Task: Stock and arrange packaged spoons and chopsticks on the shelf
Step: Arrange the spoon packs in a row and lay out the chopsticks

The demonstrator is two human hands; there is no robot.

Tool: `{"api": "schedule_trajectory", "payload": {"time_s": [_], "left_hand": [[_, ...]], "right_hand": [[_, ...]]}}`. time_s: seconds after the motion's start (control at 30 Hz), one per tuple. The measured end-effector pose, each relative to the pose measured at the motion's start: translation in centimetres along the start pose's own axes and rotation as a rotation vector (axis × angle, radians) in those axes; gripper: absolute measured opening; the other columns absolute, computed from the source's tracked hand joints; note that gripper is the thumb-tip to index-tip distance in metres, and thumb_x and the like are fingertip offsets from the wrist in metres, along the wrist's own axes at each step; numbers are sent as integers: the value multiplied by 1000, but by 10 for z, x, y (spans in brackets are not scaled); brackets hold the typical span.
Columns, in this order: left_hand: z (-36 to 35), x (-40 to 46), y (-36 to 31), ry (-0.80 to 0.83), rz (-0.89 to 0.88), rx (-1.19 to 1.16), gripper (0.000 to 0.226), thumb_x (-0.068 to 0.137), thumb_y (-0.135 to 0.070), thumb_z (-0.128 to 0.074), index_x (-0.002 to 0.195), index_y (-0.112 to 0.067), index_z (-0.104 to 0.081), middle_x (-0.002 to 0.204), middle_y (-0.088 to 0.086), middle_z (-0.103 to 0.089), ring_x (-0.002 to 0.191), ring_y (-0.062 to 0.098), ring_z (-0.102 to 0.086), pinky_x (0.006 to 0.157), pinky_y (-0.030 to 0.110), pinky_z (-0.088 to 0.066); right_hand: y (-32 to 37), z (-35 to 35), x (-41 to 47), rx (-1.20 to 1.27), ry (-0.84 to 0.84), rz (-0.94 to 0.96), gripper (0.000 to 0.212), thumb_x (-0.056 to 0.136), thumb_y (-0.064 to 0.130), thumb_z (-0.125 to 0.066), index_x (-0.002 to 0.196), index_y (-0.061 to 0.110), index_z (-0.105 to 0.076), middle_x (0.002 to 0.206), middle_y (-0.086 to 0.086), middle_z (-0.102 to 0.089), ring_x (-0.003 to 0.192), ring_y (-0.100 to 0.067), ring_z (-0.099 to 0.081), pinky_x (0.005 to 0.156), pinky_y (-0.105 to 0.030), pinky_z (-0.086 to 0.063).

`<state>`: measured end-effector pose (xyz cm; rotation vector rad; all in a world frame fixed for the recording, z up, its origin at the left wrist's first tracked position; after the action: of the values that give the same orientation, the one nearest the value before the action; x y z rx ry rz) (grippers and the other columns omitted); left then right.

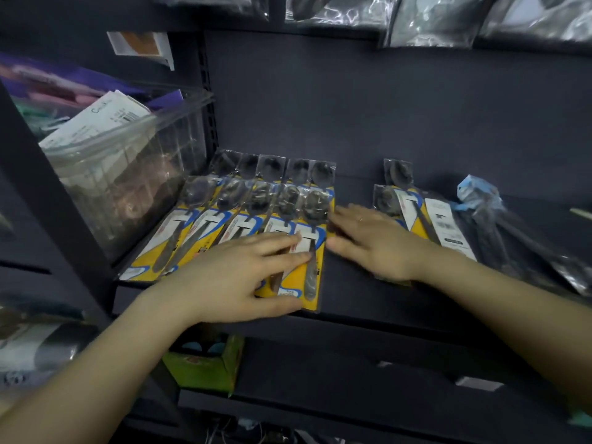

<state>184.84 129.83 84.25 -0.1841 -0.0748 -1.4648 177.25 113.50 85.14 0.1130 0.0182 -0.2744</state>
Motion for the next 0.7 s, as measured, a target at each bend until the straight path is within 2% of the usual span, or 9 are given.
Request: {"api": "schedule_trajectory", "payload": {"time_s": [0.03, 0.1, 0.2, 0.3, 0.37, 0.43, 0.5, 0.6, 0.7], "left_hand": [[4, 2, -1, -12, 14, -41, 88, 70, -82, -7, 139, -35, -34, 150, -7, -33, 137, 11, -32, 112, 27, -24], [15, 12, -7, -73, 65, -143, 86, 71, -82, -15, 140, -34, -32, 147, -9, -38, 134, 9, -36, 110, 30, -33], [30, 45, -26, -219, 139, -295, 67, 80, -60, -42, 137, -24, -39, 140, -5, -47, 127, 10, -44, 103, 22, -33], [14, 93, -41, 14, 307, -470, 62, 86, -41, -54, 139, -15, -35, 144, 3, -43, 130, 16, -42, 108, 27, -33], [3, 122, -53, 157, 353, -503, 57, 84, -37, -59, 130, -9, -43, 136, 11, -50, 122, 22, -49, 102, 31, -39], [-2, 144, -63, 179, 372, -416, 44, 83, -32, -60, 114, -3, -52, 115, 13, -60, 101, 24, -57, 82, 26, -43], [-5, 160, -69, 182, 427, -309, 41, 83, -30, -60, 111, -1, -52, 104, 14, -59, 90, 24, -55, 70, 30, -40], [-10, 174, -71, 196, 525, -210, 45, 83, -28, -62, 116, 0, -49, 111, 14, -57, 100, 27, -55, 75, 31, -40], [-11, 179, -66, 213, 647, -267, 54, 78, -27, -68, 119, -2, -45, 122, 15, -53, 98, 24, -54, 75, 32, -44]], "right_hand": [[-16, 9, 2, 38, -93, -89, 67, 90, 59, -35, 134, 9, -41, 149, -14, -35, 140, -28, -28, 113, -36, -23], [-60, 25, 1, 93, -229, -342, 70, 82, 65, -42, 119, 6, -49, 132, -18, -51, 125, -35, -44, 103, -40, -37], [-106, 26, -10, 154, -86, -560, 74, 80, 64, -47, 131, 10, -46, 132, -17, -54, 121, -35, -50, 99, -38, -41], [-116, 29, -15, 275, -62, -588, 63, 82, 50, -60, 125, 5, -50, 126, -15, -58, 116, -32, -55, 89, -32, -42], [-120, 33, -15, 323, -74, -605, 54, 80, 44, -67, 114, 4, -54, 119, -14, -61, 105, -29, -57, 77, -29, -40], [-119, 36, -13, 316, -52, -584, 38, 82, 35, -66, 104, 6, -54, 113, -14, -61, 89, -26, -54, 72, -29, -38], [-124, 43, -14, 272, -56, -575, 20, 87, 20, -58, 99, 4, -54, 109, -19, -61, 84, -24, -49, 70, -28, -37], [-145, 54, -18, 313, -140, -596, 15, 88, 6, -47, 102, 1, -53, 99, -20, -53, 85, -24, -46, 69, -27, -34], [-174, 54, -19, 637, -269, -649, 24, 82, 5, -54, 104, -5, -57, 104, -23, -62, 92, -33, -61, 73, -35, -47]]}}
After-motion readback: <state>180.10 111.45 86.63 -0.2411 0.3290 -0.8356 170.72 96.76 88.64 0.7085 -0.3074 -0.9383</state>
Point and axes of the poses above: each hand's wrist, its own x-axis towards the middle knuckle, its own z-axis out of the back of the hand, y = z × x, the point moved 5 cm from there along x, towards the middle knuckle
